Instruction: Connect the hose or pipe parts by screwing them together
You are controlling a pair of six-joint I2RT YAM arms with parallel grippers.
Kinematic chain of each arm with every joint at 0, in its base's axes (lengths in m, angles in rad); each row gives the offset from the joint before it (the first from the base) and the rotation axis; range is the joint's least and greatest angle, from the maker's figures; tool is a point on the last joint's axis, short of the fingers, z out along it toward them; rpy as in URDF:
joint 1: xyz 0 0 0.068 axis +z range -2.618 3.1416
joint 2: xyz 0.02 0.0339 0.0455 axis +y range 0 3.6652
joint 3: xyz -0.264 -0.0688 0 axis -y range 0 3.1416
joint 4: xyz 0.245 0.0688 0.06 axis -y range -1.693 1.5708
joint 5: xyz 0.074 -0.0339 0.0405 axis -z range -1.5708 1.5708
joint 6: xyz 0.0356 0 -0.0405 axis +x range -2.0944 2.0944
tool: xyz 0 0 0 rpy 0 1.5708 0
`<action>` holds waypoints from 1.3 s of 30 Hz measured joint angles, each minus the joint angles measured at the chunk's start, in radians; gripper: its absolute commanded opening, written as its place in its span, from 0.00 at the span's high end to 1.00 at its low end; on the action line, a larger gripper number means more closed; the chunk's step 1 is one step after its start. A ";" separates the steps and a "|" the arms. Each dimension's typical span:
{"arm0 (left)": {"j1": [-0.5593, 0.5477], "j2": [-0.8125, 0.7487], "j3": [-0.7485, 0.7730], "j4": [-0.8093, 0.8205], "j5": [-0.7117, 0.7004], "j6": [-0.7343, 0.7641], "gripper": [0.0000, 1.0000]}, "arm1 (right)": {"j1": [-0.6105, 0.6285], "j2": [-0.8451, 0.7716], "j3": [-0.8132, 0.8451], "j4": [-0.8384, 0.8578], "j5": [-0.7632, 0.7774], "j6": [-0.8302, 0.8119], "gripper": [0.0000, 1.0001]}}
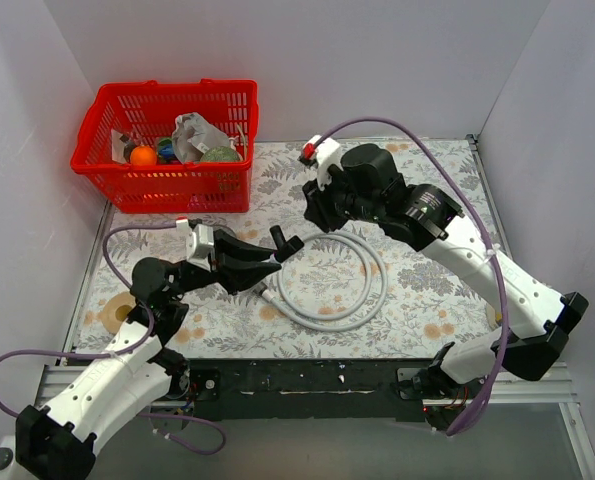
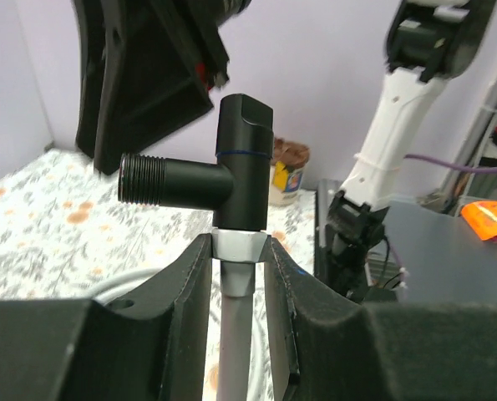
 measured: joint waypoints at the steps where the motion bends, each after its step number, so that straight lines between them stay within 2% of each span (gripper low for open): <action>1: 0.000 0.000 -0.018 -0.012 -0.018 0.035 0.91 | -0.010 0.000 -0.004 -0.011 0.096 0.012 0.42; 4: 0.000 0.011 -0.057 -0.058 -0.058 0.117 0.90 | -0.037 0.000 -0.025 -0.040 0.304 0.060 0.25; 7: 0.000 0.058 -0.063 -0.107 -0.084 0.190 0.90 | -0.059 -0.002 -0.059 -0.068 0.470 0.107 0.20; 11: -0.001 0.195 -0.063 -0.163 -0.107 0.309 0.88 | -0.091 -0.041 -0.145 -0.095 0.621 0.182 0.17; 15: -0.026 0.357 -0.063 -0.210 -0.114 0.431 0.80 | -0.116 -0.133 -0.228 -0.108 0.674 0.238 0.16; 21: -0.121 0.566 -0.063 -0.287 -0.170 0.552 0.81 | -0.126 -0.231 -0.292 -0.106 0.684 0.300 0.15; 26: -0.193 0.620 -0.063 -0.305 -0.233 0.598 0.49 | -0.128 -0.245 -0.336 -0.102 0.666 0.329 0.14; 28: -0.211 0.629 -0.063 -0.303 -0.246 0.600 0.32 | -0.129 -0.245 -0.343 -0.102 0.657 0.333 0.12; 30: -0.221 0.642 -0.059 -0.314 -0.249 0.591 0.25 | -0.133 -0.245 -0.343 -0.099 0.646 0.335 0.10; 31: -0.222 0.648 -0.053 -0.321 -0.251 0.590 0.19 | -0.134 -0.245 -0.343 -0.098 0.643 0.336 0.10; 32: -0.222 0.660 -0.037 -0.340 -0.256 0.581 0.09 | -0.135 -0.245 -0.343 -0.096 0.637 0.338 0.09; 35: -0.222 0.695 0.045 -0.418 -0.282 0.557 0.07 | -0.140 -0.245 -0.343 -0.088 0.624 0.343 0.07; 37: -0.224 0.725 0.141 -0.487 -0.322 0.531 0.02 | -0.142 -0.245 -0.342 -0.082 0.611 0.345 0.05; 39: -0.224 0.753 0.252 -0.568 -0.378 0.495 0.02 | -0.146 -0.245 -0.342 -0.077 0.595 0.344 0.04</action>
